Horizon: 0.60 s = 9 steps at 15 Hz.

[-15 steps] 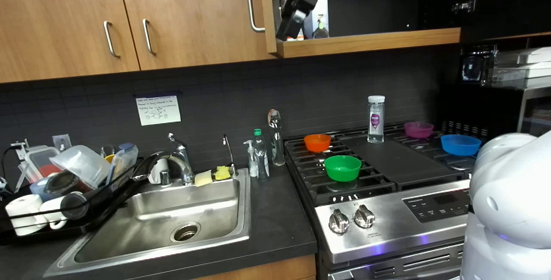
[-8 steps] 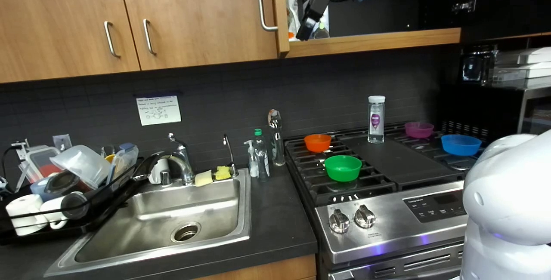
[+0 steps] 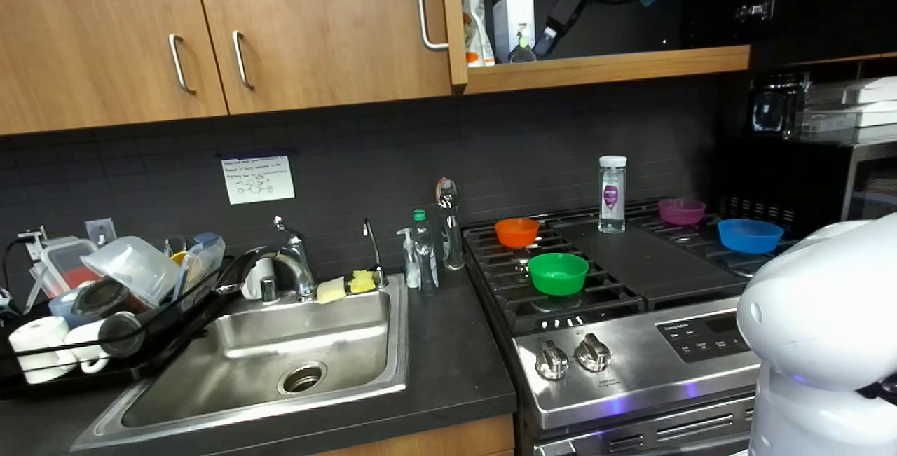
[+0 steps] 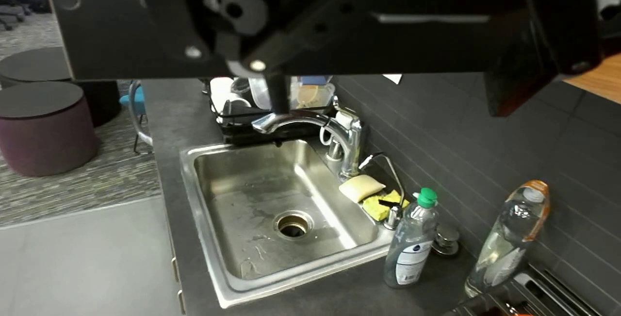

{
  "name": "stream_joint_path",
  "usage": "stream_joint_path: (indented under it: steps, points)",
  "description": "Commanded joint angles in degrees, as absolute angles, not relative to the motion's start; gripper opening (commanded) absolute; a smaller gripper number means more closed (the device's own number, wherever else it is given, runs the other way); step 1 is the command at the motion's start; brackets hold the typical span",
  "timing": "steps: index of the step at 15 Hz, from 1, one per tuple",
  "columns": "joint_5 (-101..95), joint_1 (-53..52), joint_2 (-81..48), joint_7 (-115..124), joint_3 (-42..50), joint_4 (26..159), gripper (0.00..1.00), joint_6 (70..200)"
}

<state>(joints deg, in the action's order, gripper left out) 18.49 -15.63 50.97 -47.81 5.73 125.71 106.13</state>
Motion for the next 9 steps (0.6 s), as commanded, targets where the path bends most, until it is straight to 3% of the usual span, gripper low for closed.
stream_joint_path:
  steps: [1, 9]
  points:
    - [17.27, -12.9, 52.65, -46.6, 7.1, 128.43, 1.0, 109.16]
    - [15.59, -7.27, 54.63, -42.91, 12.94, 132.89, 1.0, 114.23]
